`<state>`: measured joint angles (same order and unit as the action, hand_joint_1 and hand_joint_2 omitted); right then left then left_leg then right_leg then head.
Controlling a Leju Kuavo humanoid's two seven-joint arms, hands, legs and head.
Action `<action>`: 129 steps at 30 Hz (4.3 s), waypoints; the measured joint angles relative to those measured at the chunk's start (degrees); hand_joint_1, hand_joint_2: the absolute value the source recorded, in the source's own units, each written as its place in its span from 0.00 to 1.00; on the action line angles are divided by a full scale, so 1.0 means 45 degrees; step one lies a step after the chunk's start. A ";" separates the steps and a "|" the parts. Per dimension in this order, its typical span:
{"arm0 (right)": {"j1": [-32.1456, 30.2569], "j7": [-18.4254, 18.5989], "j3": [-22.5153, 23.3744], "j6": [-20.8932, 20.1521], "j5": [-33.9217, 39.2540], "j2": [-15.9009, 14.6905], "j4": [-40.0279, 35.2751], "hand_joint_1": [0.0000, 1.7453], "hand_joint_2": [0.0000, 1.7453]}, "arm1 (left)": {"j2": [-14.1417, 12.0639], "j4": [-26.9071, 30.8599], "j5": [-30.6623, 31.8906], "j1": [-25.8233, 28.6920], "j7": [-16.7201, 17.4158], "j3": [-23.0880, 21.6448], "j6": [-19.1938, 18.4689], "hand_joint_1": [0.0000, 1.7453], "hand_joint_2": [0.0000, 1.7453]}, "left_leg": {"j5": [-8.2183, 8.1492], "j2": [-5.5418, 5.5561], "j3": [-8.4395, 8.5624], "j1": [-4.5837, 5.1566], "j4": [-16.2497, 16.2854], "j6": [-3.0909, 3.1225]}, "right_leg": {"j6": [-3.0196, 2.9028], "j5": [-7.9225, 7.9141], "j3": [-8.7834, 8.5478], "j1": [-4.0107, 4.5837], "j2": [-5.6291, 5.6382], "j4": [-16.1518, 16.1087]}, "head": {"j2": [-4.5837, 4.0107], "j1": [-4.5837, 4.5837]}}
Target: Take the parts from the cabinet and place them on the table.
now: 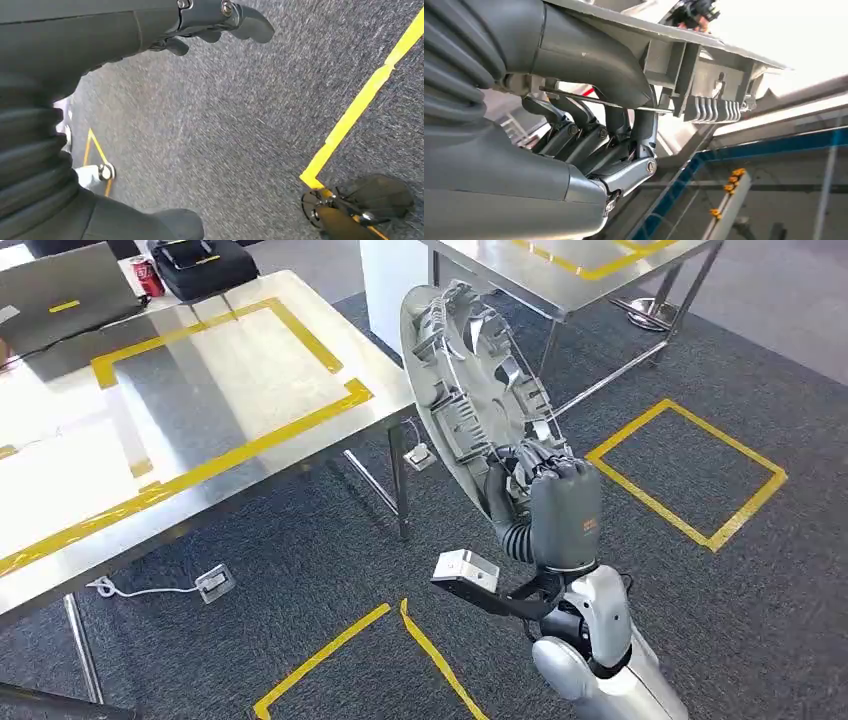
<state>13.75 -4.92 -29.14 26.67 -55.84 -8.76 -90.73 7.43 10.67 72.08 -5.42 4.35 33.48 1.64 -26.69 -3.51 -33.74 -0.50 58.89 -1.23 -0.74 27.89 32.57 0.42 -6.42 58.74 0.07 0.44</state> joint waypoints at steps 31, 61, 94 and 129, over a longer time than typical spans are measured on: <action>0.0182 0.0126 -0.0155 -0.0214 -0.0160 0.0151 0.0262 1.00 1.00 | 0.0000 0.0000 0.0015 0.0020 0.0141 -0.0010 0.0005 0.00 1.00 | 0.0035 -0.0029 -0.0138 0.0001 0.0097 0.0045 | 0.0102 0.0016 -0.0021 -0.0041 0.0091 0.0002 | 0.0000 -0.0034; -0.0026 -0.0015 -0.0058 -0.0155 -0.0287 0.0335 -0.0146 1.00 1.00 | 0.0078 0.0010 -0.0136 -0.0096 0.0627 -0.0223 -0.0257 0.00 1.00 | 0.0745 0.2330 -0.0435 -0.0239 -0.0396 -0.0145 | 0.0086 -0.0220 0.0157 -0.0209 0.2279 -0.0154 | 0.0000 0.0058; 0.1510 0.0588 0.0189 -0.0986 -0.0627 0.0578 -0.0019 1.00 1.00 | 0.0180 0.0019 0.0068 -0.0371 0.0831 -0.0413 -0.0534 0.00 1.00 | 0.0631 0.1810 -0.0184 -0.0696 -0.0447 -0.0213 | 0.1213 -0.0280 0.0275 -0.0838 0.1591 0.0166 | 0.0000 0.0160; 0.1643 0.0092 0.0155 -0.1088 -0.0257 0.0821 0.0462 1.00 1.00 | 0.0092 0.0014 -0.0685 -0.0023 0.0583 -0.0554 -0.0039 0.00 1.00 | -0.0589 0.1265 0.0417 0.0039 0.0248 0.0216 | 0.0053 -0.0468 0.0923 -0.0039 0.1491 0.0096 | 0.0000 0.0116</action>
<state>21.14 -4.50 -28.44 21.77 -57.00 -5.07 -88.65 7.85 10.73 69.00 -5.53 6.97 30.99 1.47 -29.34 2.19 -31.86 -0.32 60.01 -0.26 -0.50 25.79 36.72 0.24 0.28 59.17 0.07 0.96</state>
